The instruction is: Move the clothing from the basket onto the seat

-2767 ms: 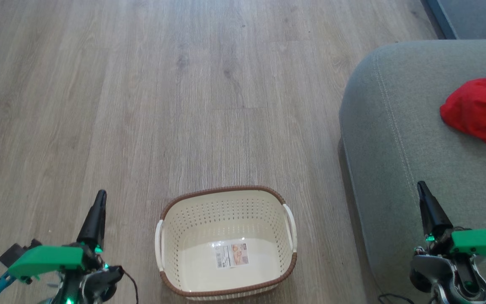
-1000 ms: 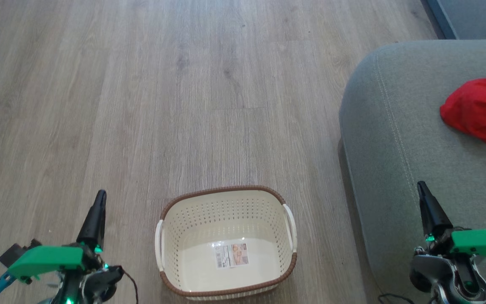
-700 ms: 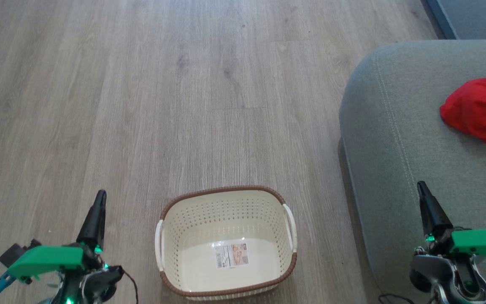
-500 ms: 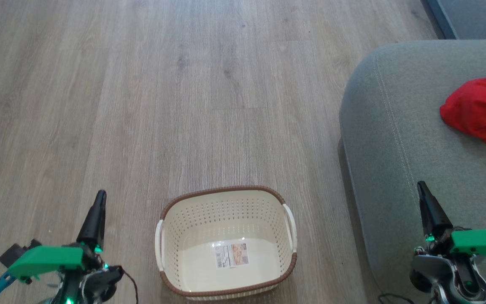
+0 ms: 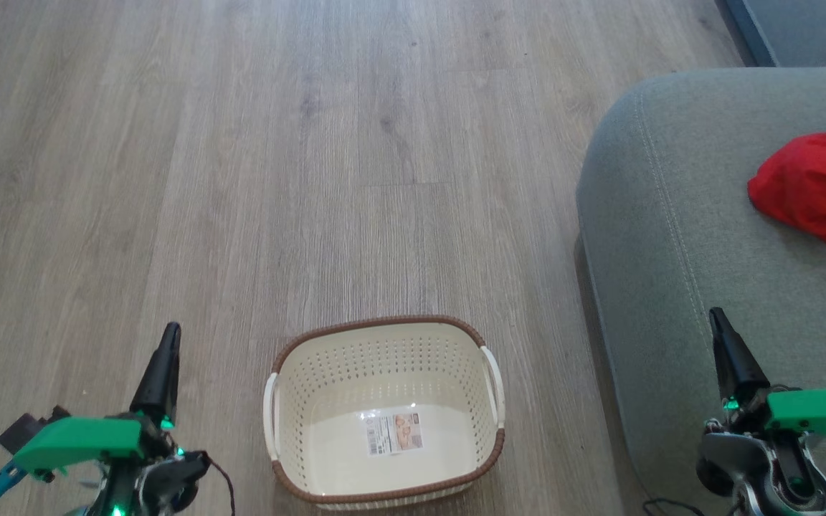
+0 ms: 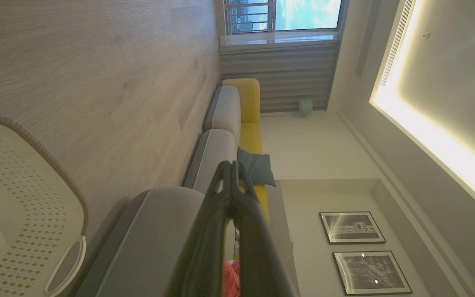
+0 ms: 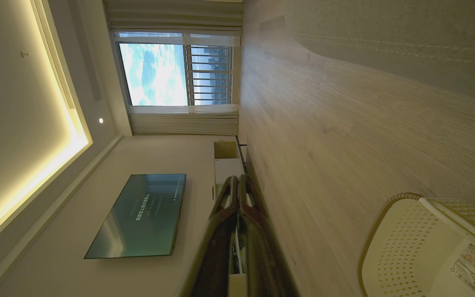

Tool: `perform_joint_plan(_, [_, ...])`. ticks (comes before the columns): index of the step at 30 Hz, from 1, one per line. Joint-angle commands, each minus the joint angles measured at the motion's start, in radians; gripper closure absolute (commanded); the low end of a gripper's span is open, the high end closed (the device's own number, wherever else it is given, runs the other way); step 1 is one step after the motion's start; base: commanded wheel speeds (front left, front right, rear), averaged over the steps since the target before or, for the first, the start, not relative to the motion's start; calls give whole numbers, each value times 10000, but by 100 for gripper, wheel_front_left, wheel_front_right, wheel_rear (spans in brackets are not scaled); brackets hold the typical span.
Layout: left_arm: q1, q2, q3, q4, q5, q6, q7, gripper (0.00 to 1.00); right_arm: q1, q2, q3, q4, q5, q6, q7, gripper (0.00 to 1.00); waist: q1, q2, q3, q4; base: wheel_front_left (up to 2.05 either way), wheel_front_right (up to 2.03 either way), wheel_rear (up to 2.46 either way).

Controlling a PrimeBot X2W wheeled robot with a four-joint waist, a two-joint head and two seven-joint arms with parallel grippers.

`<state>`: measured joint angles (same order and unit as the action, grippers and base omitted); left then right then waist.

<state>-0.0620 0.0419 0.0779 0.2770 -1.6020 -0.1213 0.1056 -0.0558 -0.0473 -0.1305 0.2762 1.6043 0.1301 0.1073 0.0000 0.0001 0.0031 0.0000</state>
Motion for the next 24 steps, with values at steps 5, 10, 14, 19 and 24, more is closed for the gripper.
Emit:
perform_joint_plan(5, [-460,83,356,-319,-69,-94,75,100,-523,-31,157,-314,34,6,67,100,0,-1,0,0,0,0,0])
perform_joint_plan(10, [-460,83,356,-319,-69,-94,75,100,-523,-31,157,-314,34,6,67,100,0,-1,0,0,0,0,0])
perform_joint_plan(14, [-460,83,356,-319,-69,-94,75,100,-523,-30,156,-314,34,6,68,100,0,-1,0,0,0,0,0])
perform_joint_plan(19, [-460,83,356,-319,-69,-94,75,100,-523,-30,156,-314,34,6,68,100,0,-1,0,0,0,0,0])
perform_joint_plan(24, [-460,83,356,-319,-69,-94,75,100,-523,-30,156,-314,34,6,68,100,0,-1,0,0,0,0,0])
